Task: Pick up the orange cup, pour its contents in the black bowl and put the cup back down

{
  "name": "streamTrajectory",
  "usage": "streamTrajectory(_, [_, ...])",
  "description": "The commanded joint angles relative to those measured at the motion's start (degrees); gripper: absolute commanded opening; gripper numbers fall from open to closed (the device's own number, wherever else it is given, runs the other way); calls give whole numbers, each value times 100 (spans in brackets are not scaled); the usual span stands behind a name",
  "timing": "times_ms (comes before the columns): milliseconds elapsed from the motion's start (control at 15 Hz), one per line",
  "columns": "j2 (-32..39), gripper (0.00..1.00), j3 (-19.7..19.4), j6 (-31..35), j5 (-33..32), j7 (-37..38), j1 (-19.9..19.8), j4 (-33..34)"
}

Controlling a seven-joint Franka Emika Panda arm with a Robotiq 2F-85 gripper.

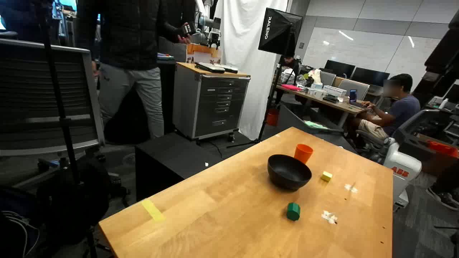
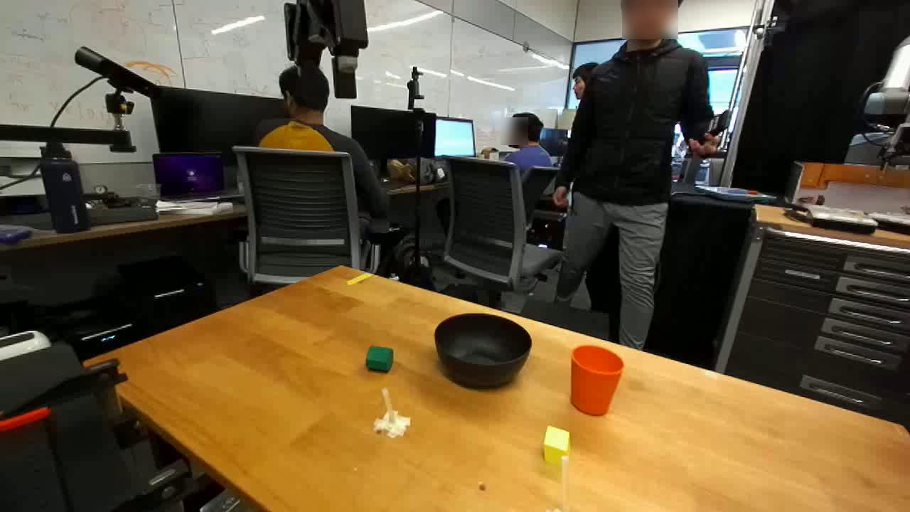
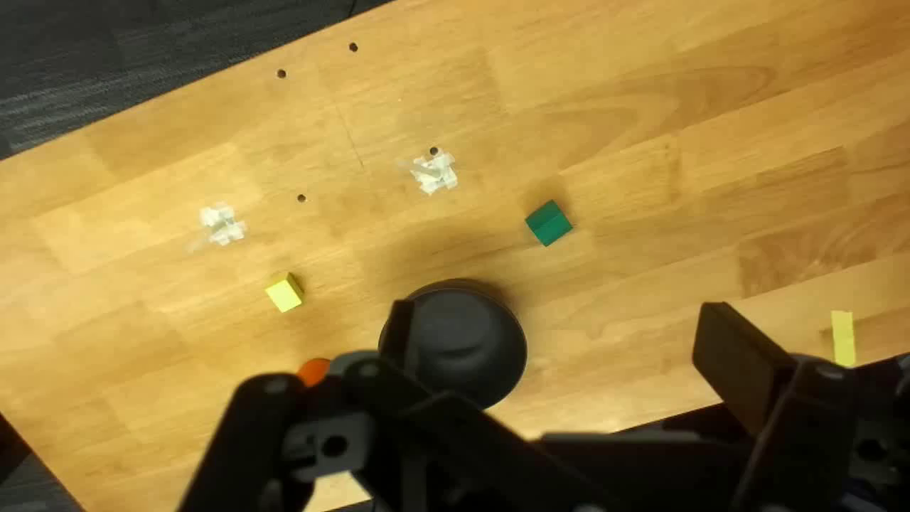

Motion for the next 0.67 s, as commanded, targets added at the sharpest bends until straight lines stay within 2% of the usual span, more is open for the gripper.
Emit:
streamTrajectory(0, [1,100,1,-11,2,-3,-3,27])
streamTrajectory(600, [1,100,-24,111,-21,-13,-27,-23])
